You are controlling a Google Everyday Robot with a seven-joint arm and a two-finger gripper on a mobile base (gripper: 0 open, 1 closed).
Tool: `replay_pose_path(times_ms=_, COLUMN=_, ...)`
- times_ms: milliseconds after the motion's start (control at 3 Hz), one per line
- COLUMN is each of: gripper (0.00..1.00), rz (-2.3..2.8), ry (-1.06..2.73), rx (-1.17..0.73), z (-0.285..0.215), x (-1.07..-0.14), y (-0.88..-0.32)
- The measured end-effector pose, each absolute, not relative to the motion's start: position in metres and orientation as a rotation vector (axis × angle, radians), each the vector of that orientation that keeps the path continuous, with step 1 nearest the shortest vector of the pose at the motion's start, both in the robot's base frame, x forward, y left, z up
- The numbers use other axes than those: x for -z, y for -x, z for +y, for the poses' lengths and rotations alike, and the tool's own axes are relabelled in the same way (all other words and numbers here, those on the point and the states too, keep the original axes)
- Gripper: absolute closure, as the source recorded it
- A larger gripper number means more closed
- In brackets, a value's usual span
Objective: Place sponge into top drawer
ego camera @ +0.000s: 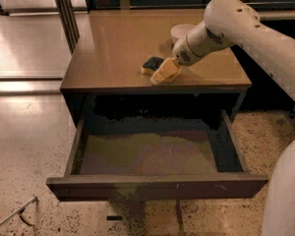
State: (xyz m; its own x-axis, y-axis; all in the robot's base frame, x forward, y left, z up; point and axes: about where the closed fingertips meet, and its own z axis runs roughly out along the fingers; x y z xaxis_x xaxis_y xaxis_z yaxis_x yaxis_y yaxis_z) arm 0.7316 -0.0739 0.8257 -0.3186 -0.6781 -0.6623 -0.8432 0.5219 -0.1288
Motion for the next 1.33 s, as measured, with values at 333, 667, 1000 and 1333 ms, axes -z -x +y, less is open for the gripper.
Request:
replay_pose_path(times_ms=333, gripper=0.41, rz=2.095, ry=1.234, rx=-0.324, z=-0.074, x=-0.824, y=-0.730)
replay_pose_path(times_ms=667, gripper=0.64, rz=2.103, ry=1.239, rx=-0.343, z=-0.077, x=-0.822, y=-0.722)
replay_pose_path(times_ms=1000, gripper=0.88, rz=2.098, ry=1.259, rx=-0.363, z=-0.084, x=-0.832, y=-0.703)
replay_pose_path(times_ms=1333, gripper=1.00, rz=2.078, ry=1.301, rx=-0.315, z=-0.101, x=-0.851, y=-0.678)
